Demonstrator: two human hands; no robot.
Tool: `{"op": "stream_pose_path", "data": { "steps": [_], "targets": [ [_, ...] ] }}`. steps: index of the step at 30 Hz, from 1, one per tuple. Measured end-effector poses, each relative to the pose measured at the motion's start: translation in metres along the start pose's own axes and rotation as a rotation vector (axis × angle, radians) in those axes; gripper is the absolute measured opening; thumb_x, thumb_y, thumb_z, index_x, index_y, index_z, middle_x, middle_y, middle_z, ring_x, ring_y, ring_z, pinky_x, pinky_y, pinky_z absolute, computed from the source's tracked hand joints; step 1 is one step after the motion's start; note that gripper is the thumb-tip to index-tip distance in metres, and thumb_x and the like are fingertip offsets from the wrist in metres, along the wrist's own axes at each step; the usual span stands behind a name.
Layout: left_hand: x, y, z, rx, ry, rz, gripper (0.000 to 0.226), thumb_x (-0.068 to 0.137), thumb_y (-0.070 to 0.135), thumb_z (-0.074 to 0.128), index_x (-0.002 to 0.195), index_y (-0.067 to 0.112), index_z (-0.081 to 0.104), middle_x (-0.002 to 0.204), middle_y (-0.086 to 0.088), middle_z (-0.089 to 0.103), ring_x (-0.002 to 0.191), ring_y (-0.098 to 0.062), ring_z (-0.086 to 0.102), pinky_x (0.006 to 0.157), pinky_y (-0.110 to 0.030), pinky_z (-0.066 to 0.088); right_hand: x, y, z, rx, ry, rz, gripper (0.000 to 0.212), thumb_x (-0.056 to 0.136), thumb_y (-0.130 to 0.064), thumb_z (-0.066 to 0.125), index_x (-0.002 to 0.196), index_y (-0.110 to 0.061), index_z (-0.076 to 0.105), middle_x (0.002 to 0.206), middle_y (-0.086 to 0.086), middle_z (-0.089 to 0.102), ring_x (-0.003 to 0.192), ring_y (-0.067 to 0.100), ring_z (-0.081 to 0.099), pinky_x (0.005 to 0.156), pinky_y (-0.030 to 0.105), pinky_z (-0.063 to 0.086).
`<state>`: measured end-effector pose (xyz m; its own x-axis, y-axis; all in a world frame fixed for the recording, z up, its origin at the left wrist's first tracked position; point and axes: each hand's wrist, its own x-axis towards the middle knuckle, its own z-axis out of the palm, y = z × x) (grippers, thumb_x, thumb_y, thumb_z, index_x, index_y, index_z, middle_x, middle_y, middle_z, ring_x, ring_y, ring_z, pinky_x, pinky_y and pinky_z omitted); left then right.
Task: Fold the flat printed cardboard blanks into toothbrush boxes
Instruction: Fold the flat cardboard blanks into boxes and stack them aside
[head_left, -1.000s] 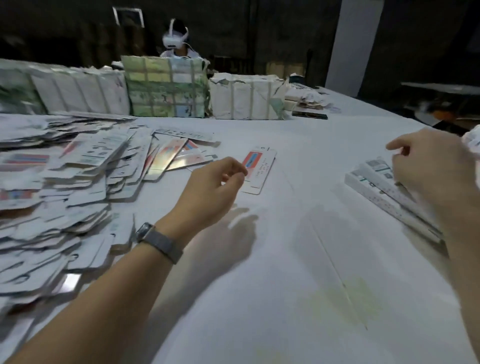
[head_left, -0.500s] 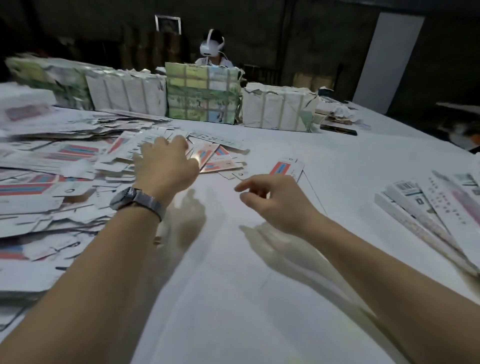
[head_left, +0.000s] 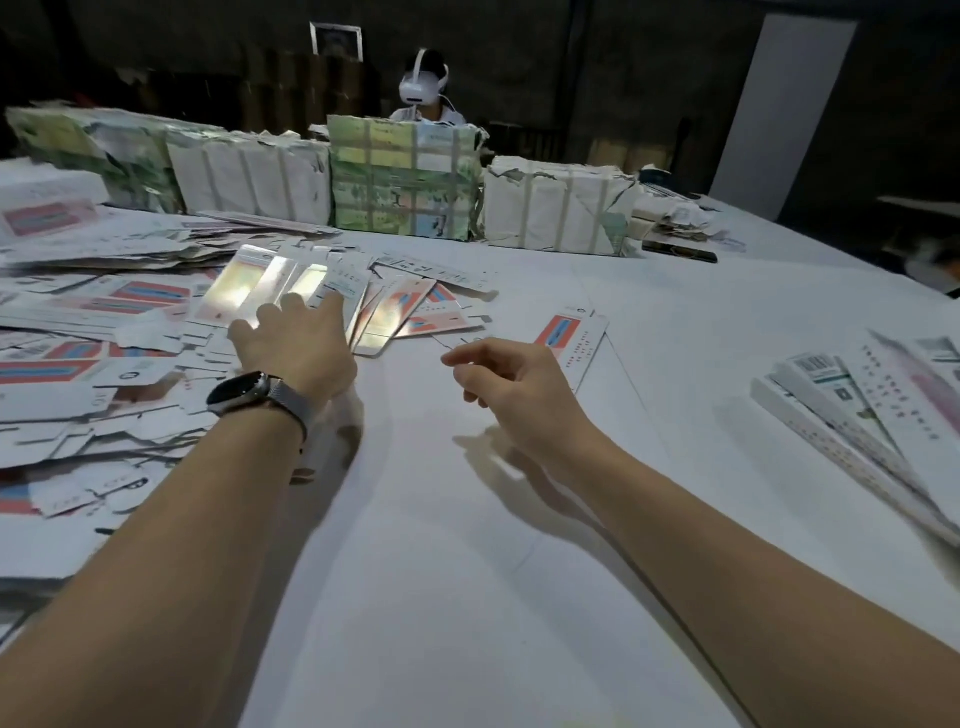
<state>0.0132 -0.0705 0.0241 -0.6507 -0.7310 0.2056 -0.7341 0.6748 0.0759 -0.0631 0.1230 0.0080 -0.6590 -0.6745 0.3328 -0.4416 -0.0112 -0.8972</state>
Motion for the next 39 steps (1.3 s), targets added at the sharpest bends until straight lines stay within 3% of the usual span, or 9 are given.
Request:
{"op": "stream_pose_path", "data": {
  "steps": [8,12,17,20,23,27,31,34,39],
  "targets": [
    [-0.016,0.01,-0.026,-0.142,0.194,0.096,0.043,0.093,0.043,0.057,0.123,0.014,0.047,0.106,-0.022,0.06,0.096,-0.041,0.055,0.07,-0.042,0.038,0.006,0.002,-0.008,0.094,0.112,0.014,0.019,0.092,-0.008,0.061,0.096,-0.023,0.073,0.068,-0.01,0.062,0.064,0.003,0.057,0.064,0.015,0.044],
    [-0.027,0.028,-0.04,-0.399,0.266,0.213,0.044,0.088,0.024,0.061,0.131,0.019,0.056,0.113,-0.017,0.068,0.097,-0.041,0.061,0.069,-0.043,0.052,0.014,-0.001,-0.022,0.065,0.282,0.056,0.027,0.093,-0.02,0.065,0.118,-0.032,0.06,0.087,-0.009,0.056,0.069,-0.003,0.052,0.068,0.018,0.042],
    [-0.052,0.058,-0.048,-1.174,-0.354,0.357,0.058,0.08,-0.005,0.057,0.129,0.026,0.058,0.076,0.001,0.075,0.052,-0.007,0.061,0.044,-0.023,0.045,0.021,-0.013,-0.058,0.029,0.442,0.084,0.064,0.095,-0.032,0.064,0.149,-0.039,0.03,0.136,0.003,0.043,0.117,0.017,0.053,0.09,0.031,0.051],
    [-0.064,0.067,-0.045,-1.208,-0.618,0.502,0.069,0.066,0.002,0.064,0.125,0.039,0.057,0.087,-0.003,0.075,0.069,-0.015,0.071,0.049,-0.026,0.051,0.016,-0.022,-0.075,-0.058,0.401,0.071,0.06,0.097,-0.033,0.061,0.149,-0.037,0.034,0.135,0.0,0.053,0.114,0.018,0.059,0.096,0.045,0.054],
    [-0.068,0.074,-0.039,-1.309,-0.819,0.542,0.084,0.066,0.001,0.063,0.133,0.05,0.048,0.111,-0.009,0.068,0.103,-0.023,0.07,0.074,-0.038,0.06,0.0,-0.024,-0.083,-0.215,0.312,0.022,0.05,0.096,-0.032,0.062,0.144,-0.032,0.048,0.133,-0.003,0.06,0.097,0.014,0.064,0.088,0.037,0.057],
    [-0.084,0.09,-0.031,-1.627,-0.909,0.451,0.076,0.072,0.002,0.053,0.134,0.047,0.049,0.111,-0.015,0.07,0.094,-0.03,0.073,0.071,-0.043,0.06,-0.021,-0.024,-0.086,-0.235,0.26,-0.045,0.044,0.094,-0.028,0.066,0.137,-0.029,0.055,0.108,-0.011,0.065,0.08,0.0,0.063,0.065,0.019,0.056],
    [-0.091,0.098,-0.023,-1.777,-0.907,0.374,0.046,0.089,0.042,0.056,0.132,0.026,0.057,0.101,-0.014,0.074,0.088,-0.033,0.074,0.068,-0.038,0.059,-0.028,-0.03,-0.086,-0.154,0.298,-0.047,0.038,0.094,-0.027,0.066,0.132,-0.027,0.058,0.113,-0.01,0.061,0.098,0.017,0.064,0.053,0.035,0.058],
    [-0.089,0.099,-0.018,-1.771,-0.915,0.376,0.07,0.085,0.076,0.038,0.117,0.023,0.071,0.109,-0.017,0.073,0.091,-0.035,0.073,0.07,-0.038,0.058,-0.029,-0.034,-0.084,-0.087,0.313,-0.083,0.027,0.093,-0.025,0.068,0.12,-0.024,0.062,0.118,-0.001,0.059,0.097,0.015,0.062,0.058,0.038,0.057],
    [-0.097,0.11,-0.015,-1.812,-0.825,0.4,0.076,0.088,0.079,0.028,0.117,0.024,0.072,0.091,-0.009,0.069,0.066,-0.021,0.066,0.06,-0.03,0.055,-0.031,-0.035,-0.077,0.06,0.237,-0.117,0.025,0.094,-0.023,0.067,0.119,-0.027,0.061,0.111,0.011,0.056,0.072,0.013,0.054,0.052,0.024,0.048]
  ]
}}
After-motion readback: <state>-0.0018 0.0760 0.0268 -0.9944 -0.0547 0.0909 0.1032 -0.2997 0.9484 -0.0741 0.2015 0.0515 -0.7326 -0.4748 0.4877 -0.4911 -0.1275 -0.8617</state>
